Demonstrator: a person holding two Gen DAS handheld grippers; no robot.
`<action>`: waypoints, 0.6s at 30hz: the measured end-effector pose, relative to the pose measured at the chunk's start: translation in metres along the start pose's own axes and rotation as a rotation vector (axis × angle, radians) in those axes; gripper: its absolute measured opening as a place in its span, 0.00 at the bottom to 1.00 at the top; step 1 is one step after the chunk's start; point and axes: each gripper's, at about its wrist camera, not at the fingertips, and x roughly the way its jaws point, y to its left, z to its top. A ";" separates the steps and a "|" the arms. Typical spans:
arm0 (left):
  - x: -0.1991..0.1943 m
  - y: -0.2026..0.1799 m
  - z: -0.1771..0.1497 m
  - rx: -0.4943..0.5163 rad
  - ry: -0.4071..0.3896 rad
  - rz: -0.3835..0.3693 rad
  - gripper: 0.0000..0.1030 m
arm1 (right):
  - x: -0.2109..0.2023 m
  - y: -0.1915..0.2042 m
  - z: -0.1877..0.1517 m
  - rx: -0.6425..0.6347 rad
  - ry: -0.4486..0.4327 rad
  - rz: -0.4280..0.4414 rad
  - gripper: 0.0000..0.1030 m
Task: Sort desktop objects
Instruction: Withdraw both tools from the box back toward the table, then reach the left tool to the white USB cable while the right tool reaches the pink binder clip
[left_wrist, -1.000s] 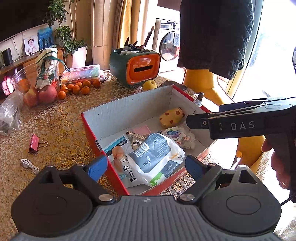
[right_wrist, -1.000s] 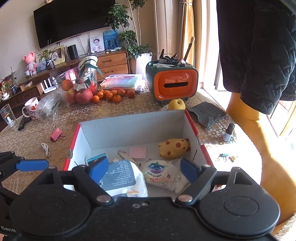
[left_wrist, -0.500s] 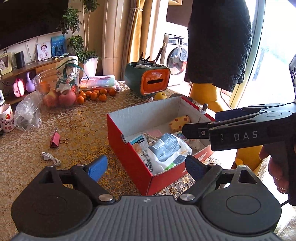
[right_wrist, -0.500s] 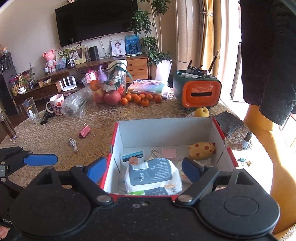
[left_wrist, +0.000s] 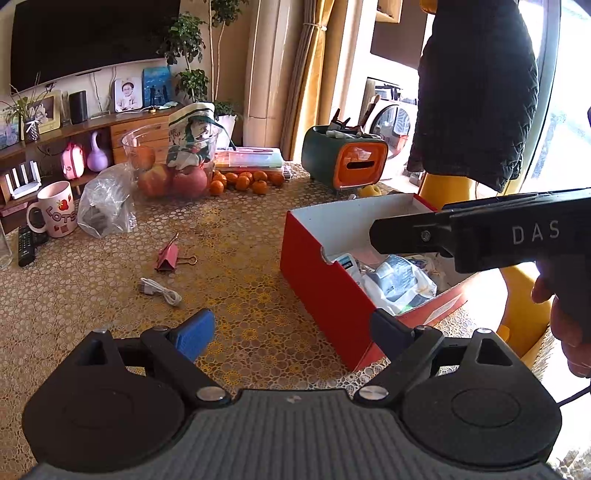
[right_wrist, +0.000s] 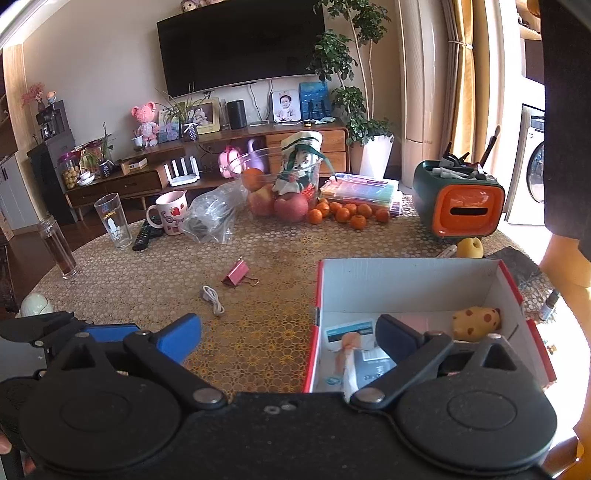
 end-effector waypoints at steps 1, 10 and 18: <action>0.000 0.004 -0.002 -0.001 -0.003 0.007 0.93 | 0.004 0.004 0.001 -0.003 0.003 0.004 0.99; 0.018 0.051 -0.012 -0.038 -0.005 0.038 1.00 | 0.055 0.038 0.019 -0.055 0.044 0.036 0.99; 0.053 0.090 -0.013 -0.026 0.019 0.037 1.00 | 0.119 0.055 0.037 -0.070 0.094 0.046 0.99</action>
